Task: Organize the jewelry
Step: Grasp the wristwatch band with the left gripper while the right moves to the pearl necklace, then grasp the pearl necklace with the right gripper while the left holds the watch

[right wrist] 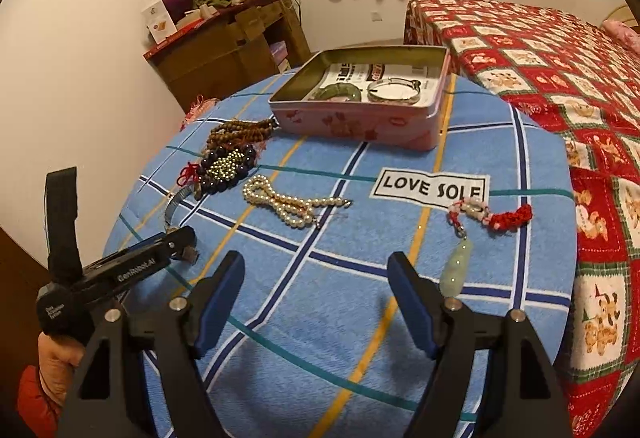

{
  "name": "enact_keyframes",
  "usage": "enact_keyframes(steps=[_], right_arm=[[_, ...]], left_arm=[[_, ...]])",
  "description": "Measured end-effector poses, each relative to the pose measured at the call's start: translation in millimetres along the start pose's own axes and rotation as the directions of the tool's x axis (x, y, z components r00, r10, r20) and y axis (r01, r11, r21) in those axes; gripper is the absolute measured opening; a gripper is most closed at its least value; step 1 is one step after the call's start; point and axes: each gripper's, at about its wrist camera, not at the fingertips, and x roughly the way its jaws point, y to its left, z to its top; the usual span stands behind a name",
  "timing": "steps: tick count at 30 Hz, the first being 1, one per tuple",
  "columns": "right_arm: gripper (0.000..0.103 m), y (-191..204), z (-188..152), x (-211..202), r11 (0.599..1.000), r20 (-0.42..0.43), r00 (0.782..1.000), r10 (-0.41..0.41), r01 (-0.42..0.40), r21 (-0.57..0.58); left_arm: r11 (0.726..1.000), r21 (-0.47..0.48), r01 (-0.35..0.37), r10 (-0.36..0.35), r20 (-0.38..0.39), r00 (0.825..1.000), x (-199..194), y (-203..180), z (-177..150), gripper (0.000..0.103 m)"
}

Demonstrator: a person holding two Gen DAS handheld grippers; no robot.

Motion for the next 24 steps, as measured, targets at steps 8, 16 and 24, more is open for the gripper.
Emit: enact_keyframes(steps=[8,16,24], right_arm=[[0.077,2.1,12.6,-3.6,0.999,0.030,0.999,-0.010,0.011,-0.048],[0.077,17.4,35.3,32.3,0.982,-0.030,0.999,-0.025,0.019,-0.185],[0.075,46.9,42.0,85.2,0.949,-0.116,0.993,-0.037,-0.001,-0.316]], left_arm=[[0.995,-0.016,0.099,-0.096,0.126,0.987,-35.2,18.1,7.5,0.049],[0.988,0.048,0.147,-0.154,0.258,0.954,-77.9,19.2,24.5,0.049],[0.988,0.086,0.127,-0.146,0.282,0.948,-77.0,13.2,27.2,0.050]])
